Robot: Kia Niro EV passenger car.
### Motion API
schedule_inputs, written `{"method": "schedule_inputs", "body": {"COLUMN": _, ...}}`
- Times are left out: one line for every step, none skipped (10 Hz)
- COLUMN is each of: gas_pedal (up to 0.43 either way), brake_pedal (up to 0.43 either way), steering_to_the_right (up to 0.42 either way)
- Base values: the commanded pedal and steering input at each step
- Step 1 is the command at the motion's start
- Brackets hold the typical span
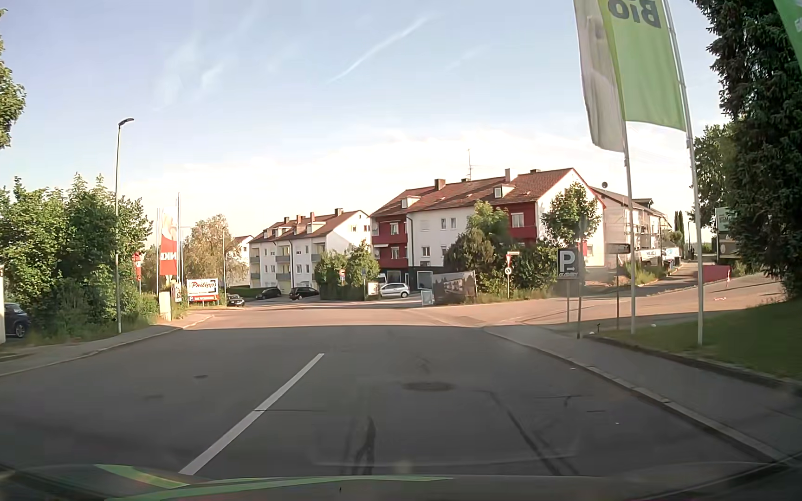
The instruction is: Follow the waypoints while adhering to traffic rules and regulations
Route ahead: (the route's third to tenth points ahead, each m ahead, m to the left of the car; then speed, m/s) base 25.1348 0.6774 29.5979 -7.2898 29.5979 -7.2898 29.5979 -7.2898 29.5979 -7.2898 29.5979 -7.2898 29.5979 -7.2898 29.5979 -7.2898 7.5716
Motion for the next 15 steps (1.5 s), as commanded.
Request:
{"method": "schedule_inputs", "body": {"gas_pedal": 0.0, "brake_pedal": 0.085, "steering_to_the_right": -0.01}}
{"method": "schedule_inputs", "body": {"gas_pedal": 0.0, "brake_pedal": 0.098, "steering_to_the_right": -0.008}}
{"method": "schedule_inputs", "body": {"gas_pedal": 0.0, "brake_pedal": 0.104, "steering_to_the_right": -0.007}}
{"method": "schedule_inputs", "body": {"gas_pedal": 0.0, "brake_pedal": 0.116, "steering_to_the_right": -0.006}}
{"method": "schedule_inputs", "body": {"gas_pedal": 0.0, "brake_pedal": 0.128, "steering_to_the_right": -0.005}}
{"method": "schedule_inputs", "body": {"gas_pedal": 0.0, "brake_pedal": 0.152, "steering_to_the_right": -0.003}}
{"method": "schedule_inputs", "body": {"gas_pedal": 0.0, "brake_pedal": 0.171, "steering_to_the_right": -0.001}}
{"method": "schedule_inputs", "body": {"gas_pedal": 0.0, "brake_pedal": 0.183, "steering_to_the_right": -0.001}}
{"method": "schedule_inputs", "body": {"gas_pedal": 0.0, "brake_pedal": 0.189, "steering_to_the_right": -0.001}}
{"method": "schedule_inputs", "body": {"gas_pedal": 0.0, "brake_pedal": 0.195, "steering_to_the_right": 0.0}}
{"method": "schedule_inputs", "body": {"gas_pedal": 0.0, "brake_pedal": 0.213, "steering_to_the_right": 0.0}}
{"method": "schedule_inputs", "body": {"gas_pedal": 0.0, "brake_pedal": 0.22, "steering_to_the_right": 0.0}}
{"method": "schedule_inputs", "body": {"gas_pedal": 0.0, "brake_pedal": 0.232, "steering_to_the_right": 0.0}}
{"method": "schedule_inputs", "body": {"gas_pedal": 0.0, "brake_pedal": 0.232, "steering_to_the_right": 0.0}}
{"method": "schedule_inputs", "body": {"gas_pedal": 0.0, "brake_pedal": 0.232, "steering_to_the_right": 0.0}}
